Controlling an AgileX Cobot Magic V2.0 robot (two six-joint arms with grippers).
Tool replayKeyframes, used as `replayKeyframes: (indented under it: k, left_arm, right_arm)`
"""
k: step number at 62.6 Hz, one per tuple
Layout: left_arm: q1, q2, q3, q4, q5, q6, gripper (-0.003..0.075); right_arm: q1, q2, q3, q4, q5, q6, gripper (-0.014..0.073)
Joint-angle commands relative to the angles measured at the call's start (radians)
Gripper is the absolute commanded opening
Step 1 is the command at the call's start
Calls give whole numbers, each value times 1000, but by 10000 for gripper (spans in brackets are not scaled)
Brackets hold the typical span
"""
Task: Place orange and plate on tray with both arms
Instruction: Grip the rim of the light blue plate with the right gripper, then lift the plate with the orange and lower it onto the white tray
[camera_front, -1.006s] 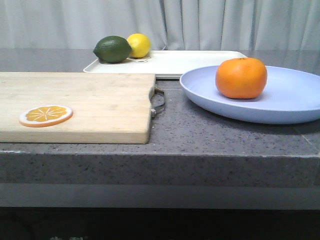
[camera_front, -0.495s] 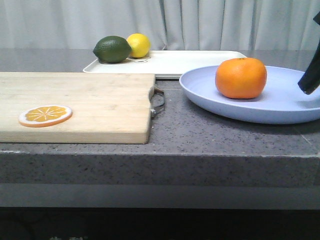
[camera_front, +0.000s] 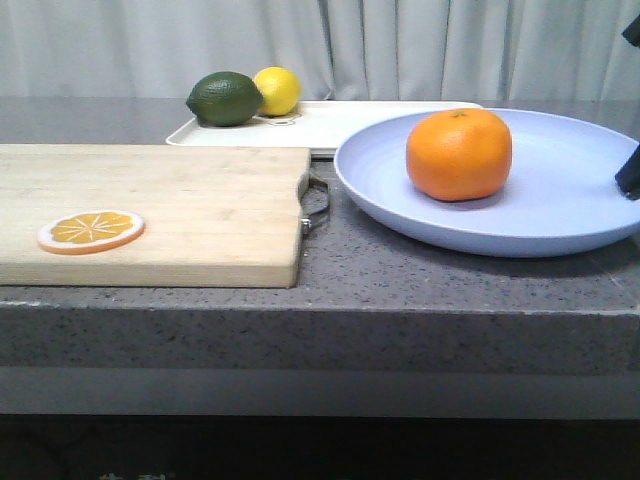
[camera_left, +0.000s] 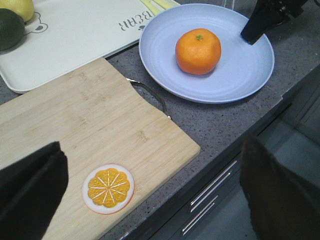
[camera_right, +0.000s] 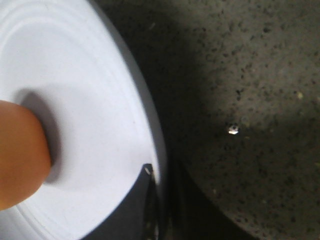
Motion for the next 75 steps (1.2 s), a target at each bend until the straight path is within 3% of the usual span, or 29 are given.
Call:
replayKeyframes:
  k: [1,29,65,75]
  left_arm:
    - [3,-5,-27,-8,-74,-11,674]
    - [3,-5,-27,-8,-74,-11,673]
    - [3,-5,-27,-8,-74,-12,674]
    - [3,-5,-27,-8,-74,-14,674]
  right_arm:
    - [-5,-33,-30,26,-10,4,-64]
    - [50,75,-294,29,44,164,-59]
    - [170,534,-980,31,59,521,-59]
    - [188,607,-1093,35,67,535,-17]
